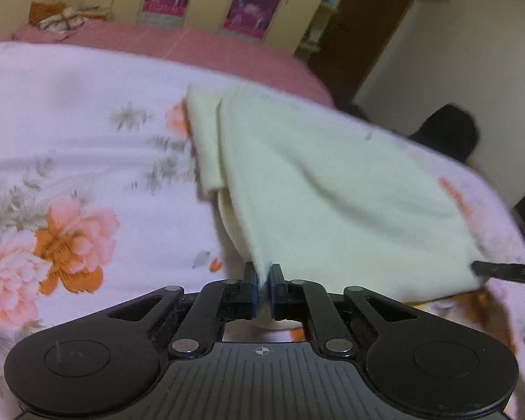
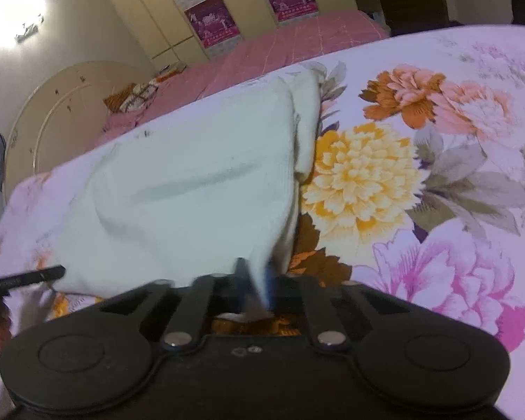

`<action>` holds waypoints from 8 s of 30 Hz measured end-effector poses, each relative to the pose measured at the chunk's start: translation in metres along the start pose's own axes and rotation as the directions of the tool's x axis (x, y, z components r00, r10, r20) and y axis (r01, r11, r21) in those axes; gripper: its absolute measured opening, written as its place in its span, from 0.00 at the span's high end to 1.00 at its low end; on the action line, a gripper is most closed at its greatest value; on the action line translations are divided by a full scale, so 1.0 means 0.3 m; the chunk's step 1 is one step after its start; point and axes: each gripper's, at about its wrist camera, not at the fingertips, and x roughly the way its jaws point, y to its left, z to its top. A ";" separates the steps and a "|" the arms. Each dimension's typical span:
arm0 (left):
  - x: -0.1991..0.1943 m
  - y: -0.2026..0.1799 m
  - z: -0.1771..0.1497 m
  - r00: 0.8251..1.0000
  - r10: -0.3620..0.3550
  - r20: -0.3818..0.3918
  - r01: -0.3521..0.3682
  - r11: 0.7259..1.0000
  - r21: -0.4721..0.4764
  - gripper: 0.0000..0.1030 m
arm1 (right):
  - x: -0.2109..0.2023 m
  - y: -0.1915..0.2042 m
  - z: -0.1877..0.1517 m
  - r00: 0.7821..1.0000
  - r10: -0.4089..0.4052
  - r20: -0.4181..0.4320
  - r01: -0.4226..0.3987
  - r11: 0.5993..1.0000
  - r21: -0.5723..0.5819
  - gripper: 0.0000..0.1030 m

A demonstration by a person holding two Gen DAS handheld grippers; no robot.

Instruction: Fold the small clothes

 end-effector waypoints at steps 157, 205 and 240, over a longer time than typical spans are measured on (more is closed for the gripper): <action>0.145 -0.091 -0.074 0.919 0.066 0.388 0.208 0.757 -0.620 0.93 | 0.322 0.298 0.041 0.982 0.183 0.047 -0.180 0.982 -0.056 1.00; 0.409 -0.442 0.106 0.980 0.183 0.082 -0.173 0.977 -0.121 0.46 | 0.056 -0.100 0.216 0.980 0.182 0.078 -0.191 0.972 0.134 0.67; 0.356 -0.670 0.223 0.951 0.206 0.229 -0.239 0.962 0.128 0.46 | 0.024 -0.071 0.287 0.995 0.012 0.094 0.008 0.977 -0.214 0.80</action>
